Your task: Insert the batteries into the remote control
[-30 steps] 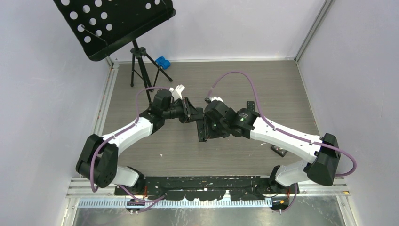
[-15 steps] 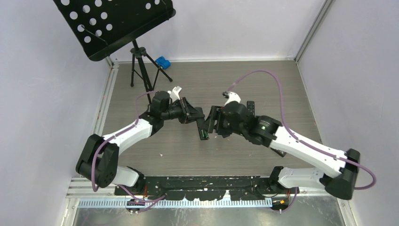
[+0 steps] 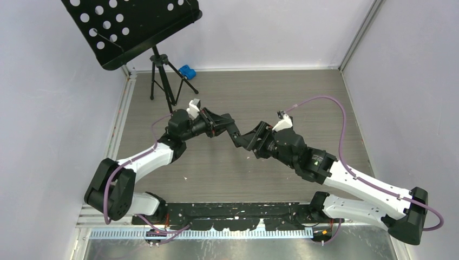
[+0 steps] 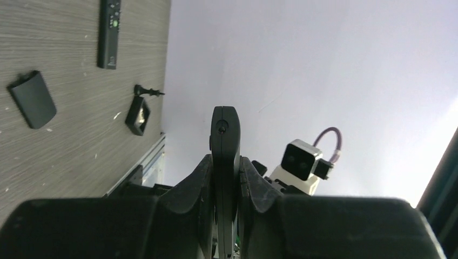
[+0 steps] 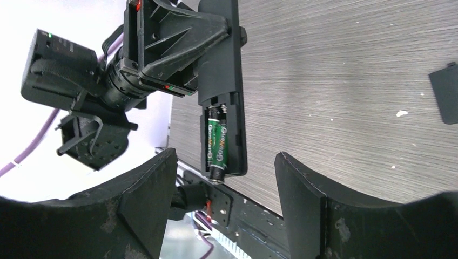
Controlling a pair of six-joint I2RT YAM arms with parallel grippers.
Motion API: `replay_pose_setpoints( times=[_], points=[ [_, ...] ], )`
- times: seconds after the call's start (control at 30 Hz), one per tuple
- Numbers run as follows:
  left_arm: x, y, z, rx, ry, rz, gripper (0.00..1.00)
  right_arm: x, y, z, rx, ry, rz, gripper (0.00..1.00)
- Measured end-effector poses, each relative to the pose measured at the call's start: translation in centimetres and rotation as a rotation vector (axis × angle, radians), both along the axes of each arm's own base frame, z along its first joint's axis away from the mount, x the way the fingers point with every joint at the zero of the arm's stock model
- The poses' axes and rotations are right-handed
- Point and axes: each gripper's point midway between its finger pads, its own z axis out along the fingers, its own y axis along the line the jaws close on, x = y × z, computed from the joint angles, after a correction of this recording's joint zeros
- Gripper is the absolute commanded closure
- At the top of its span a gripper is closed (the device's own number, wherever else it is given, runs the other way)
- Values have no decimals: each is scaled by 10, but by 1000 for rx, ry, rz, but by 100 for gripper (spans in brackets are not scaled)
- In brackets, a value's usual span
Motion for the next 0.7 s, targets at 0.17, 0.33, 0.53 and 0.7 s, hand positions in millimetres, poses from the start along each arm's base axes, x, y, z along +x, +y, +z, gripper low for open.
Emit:
replay_pose_setpoints(
  times=[0.17,0.33,0.53,0.7],
  points=[
    [3,3,12,-64,9,36,100,2,6,7,104,-1,-19,28],
    [3,5,14,-102,30,52,100,2,6,9,194,-1,-33,28],
    [3,6,21,-140,26,55,100,0,2,19,291,-22,-49,31],
    [3,6,27,-168,18,54,100,2,-1,27,334,-35,-69,38]
  ],
)
